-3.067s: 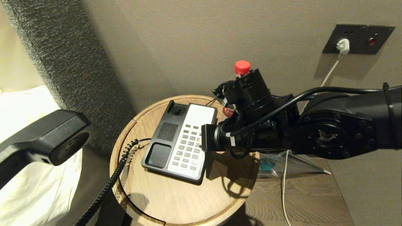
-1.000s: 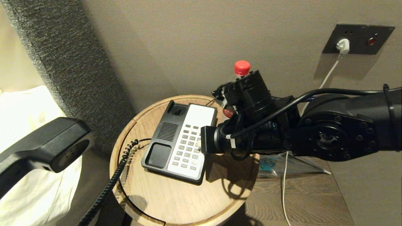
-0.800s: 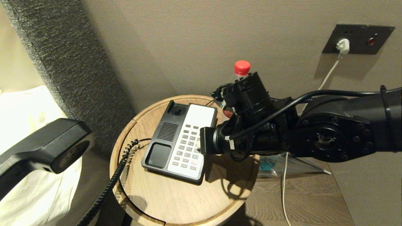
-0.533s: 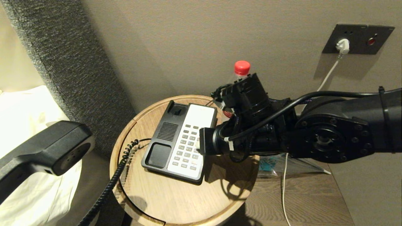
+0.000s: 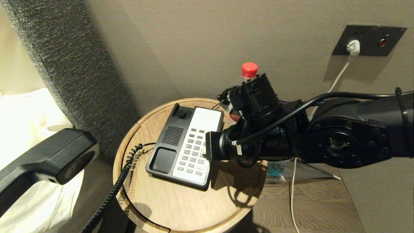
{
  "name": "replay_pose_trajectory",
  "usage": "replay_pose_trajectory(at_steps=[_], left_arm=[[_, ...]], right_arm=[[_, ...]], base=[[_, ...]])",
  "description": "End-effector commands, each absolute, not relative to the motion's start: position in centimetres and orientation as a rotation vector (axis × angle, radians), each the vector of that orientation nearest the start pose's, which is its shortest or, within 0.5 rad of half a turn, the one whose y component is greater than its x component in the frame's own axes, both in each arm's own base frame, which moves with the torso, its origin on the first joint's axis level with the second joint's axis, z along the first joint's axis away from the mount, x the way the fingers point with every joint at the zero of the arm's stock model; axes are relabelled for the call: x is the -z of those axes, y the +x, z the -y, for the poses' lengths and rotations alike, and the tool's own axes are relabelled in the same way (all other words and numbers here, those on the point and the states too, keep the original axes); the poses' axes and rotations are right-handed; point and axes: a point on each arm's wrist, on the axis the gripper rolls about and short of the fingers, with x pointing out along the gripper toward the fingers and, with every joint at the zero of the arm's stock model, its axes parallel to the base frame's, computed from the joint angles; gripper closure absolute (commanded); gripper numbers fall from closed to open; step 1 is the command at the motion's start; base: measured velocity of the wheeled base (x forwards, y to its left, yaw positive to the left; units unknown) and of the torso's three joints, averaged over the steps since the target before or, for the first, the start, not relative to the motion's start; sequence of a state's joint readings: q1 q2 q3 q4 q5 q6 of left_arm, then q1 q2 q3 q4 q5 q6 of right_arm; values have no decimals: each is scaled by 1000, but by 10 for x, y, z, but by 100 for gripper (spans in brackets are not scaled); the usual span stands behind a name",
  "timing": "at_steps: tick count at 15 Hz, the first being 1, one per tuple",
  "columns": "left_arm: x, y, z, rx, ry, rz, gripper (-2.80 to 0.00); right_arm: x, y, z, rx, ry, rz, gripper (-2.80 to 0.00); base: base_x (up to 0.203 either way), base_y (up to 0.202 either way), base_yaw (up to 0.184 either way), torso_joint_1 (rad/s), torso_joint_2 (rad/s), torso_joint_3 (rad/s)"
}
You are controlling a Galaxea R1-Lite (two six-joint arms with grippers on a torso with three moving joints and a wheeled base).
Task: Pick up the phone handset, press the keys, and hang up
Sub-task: Dial the number
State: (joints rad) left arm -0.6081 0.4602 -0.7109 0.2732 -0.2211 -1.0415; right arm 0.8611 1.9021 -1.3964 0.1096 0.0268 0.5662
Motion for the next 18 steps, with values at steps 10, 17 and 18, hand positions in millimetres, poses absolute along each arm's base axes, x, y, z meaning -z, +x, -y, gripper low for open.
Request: replay_pose_trajectory(at_steps=[10,17,18], left_arm=[[-243,-17,-6,737,-979,-459,0],[-243,-18,-6,738,-979,-458,0],[-243,-18,-6,738,-979,-458,0]], right_arm=[[-208,234,-286,-676,265,-798,0],[-204,236,-287,-671,252,-806,0],[-202,237,-288,-669,248,-809,0]], base=[[0,0,0,0,0,0],[0,0,0,0,0,0],[0,0,0,0,0,0]])
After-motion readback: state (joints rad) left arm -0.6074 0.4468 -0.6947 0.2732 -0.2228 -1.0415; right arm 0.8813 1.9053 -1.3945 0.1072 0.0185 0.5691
